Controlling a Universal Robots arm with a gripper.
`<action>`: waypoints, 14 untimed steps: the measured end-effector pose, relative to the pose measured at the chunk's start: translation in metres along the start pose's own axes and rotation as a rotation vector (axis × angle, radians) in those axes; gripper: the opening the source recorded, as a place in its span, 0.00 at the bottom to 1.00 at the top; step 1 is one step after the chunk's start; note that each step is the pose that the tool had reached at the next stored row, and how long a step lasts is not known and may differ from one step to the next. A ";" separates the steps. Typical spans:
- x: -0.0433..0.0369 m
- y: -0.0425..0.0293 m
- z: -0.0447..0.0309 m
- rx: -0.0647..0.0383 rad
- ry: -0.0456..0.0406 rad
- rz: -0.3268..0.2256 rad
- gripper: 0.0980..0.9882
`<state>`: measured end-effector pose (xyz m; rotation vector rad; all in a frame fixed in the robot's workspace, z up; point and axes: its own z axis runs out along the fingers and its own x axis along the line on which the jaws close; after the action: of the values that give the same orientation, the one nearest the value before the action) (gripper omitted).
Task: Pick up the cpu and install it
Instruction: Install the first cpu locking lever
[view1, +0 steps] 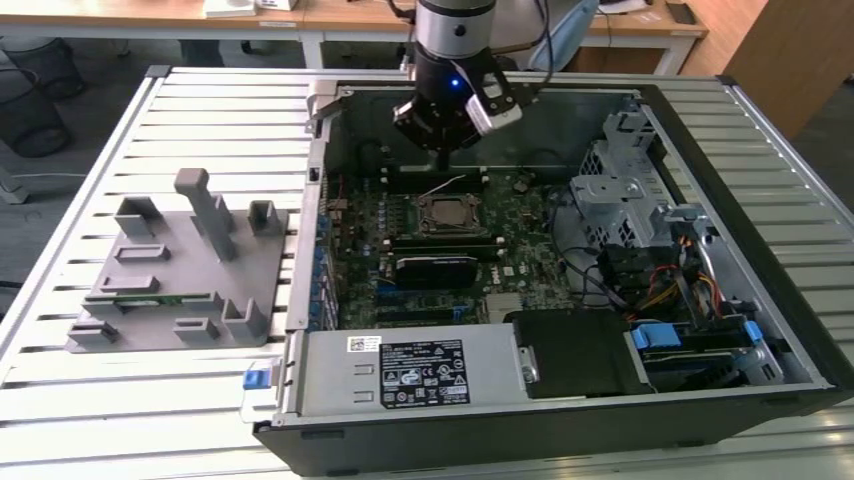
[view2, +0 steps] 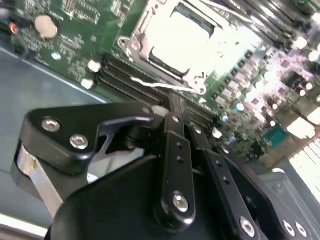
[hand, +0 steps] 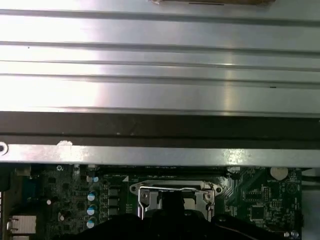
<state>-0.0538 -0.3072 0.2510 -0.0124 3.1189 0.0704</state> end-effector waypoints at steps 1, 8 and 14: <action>-0.0007 -0.0001 0.0007 -0.002 0.0001 0.000 0.01; -0.0015 -0.0019 0.0029 -0.055 -0.0005 -0.004 0.01; -0.0014 -0.0023 0.0075 -0.055 -0.0109 -0.037 0.01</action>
<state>-0.0522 -0.3091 0.2434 -0.0709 3.1035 0.1548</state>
